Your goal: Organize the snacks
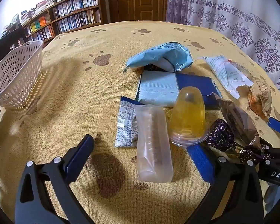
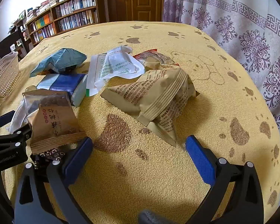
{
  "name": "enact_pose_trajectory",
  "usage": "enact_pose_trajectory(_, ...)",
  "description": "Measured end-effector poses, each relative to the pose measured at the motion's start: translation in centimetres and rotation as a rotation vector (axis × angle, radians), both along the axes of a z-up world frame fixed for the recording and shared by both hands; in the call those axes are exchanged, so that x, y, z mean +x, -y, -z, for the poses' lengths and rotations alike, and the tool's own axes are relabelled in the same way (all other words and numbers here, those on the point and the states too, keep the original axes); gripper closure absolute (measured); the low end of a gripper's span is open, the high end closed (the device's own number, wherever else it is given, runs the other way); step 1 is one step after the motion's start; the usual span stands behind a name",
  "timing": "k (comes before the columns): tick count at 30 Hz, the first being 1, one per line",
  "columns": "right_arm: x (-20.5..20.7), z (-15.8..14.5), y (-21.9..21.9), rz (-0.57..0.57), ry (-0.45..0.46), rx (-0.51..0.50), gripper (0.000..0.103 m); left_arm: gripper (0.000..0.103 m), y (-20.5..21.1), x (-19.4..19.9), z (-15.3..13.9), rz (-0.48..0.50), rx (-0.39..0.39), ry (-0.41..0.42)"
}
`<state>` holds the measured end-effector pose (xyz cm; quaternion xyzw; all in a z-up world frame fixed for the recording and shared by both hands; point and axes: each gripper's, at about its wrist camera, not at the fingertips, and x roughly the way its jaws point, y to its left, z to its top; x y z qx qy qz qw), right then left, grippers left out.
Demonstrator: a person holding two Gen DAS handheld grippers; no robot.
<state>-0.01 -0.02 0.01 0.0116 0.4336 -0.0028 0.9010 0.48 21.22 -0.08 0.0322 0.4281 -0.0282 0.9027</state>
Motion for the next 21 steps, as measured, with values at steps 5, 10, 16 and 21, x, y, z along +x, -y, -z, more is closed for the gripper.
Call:
enact_pose_trajectory(5,0.00,0.00,0.00,0.000,0.000,0.000,0.005,0.003,0.02,0.00,0.01,0.000,0.000,0.000)
enact_pose_trajectory(10,0.00,0.00,0.00,0.000,0.000,0.000,0.005,0.003,0.03,0.00,0.01,0.000,0.000,0.000)
enact_pose_trajectory(16,0.00,0.00,0.00,0.000,0.000,0.000,0.005,0.003,0.03,0.00,0.02,0.000,0.000,0.000)
enact_pose_trajectory(21,0.00,0.00,0.00,0.000,0.000,0.000,0.005,0.003,0.04,0.01,0.01,0.000,0.000,0.000)
